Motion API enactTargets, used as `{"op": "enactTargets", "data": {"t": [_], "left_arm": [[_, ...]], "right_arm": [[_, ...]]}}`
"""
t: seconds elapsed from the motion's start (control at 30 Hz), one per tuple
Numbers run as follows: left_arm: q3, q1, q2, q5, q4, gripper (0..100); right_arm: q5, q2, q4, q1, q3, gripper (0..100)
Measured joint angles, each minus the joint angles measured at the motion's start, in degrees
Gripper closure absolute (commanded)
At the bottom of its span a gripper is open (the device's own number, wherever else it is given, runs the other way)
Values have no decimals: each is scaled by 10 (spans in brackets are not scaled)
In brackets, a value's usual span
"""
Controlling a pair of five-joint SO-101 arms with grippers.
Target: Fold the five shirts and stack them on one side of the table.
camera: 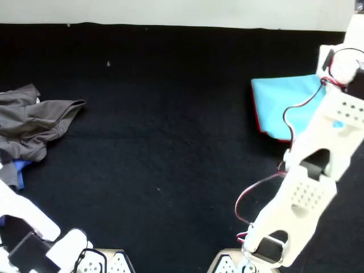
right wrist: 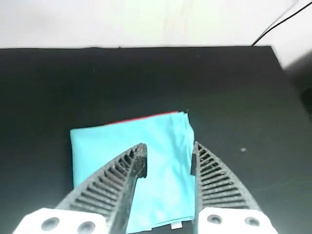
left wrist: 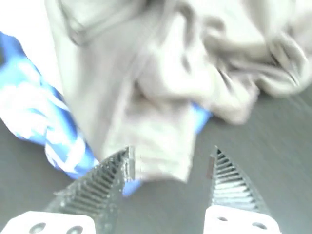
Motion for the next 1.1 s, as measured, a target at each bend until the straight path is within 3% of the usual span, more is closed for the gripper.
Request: {"op": "enactTargets", "data": {"t": [0.2,0.43,0.53,0.67,0.93,1.1], "left_arm": [[-74,-14,135,-6,-51,752],[-262,-18,346,-6,-18,752],[-342,-19,408,-6,30,782],[-428,-18,444,-6,107,1000],[-576,24,447,16,280,992],[-691,101,446,60,408,992]], "right_arm": [[0,-194,0,-25,266,847],[0,-381,0,-87,566,847],[0,-426,0,-116,639,847],[0,-464,-18,-129,703,847],[0,-480,-56,-129,796,847],[0,-480,-56,-129,806,847]]}}
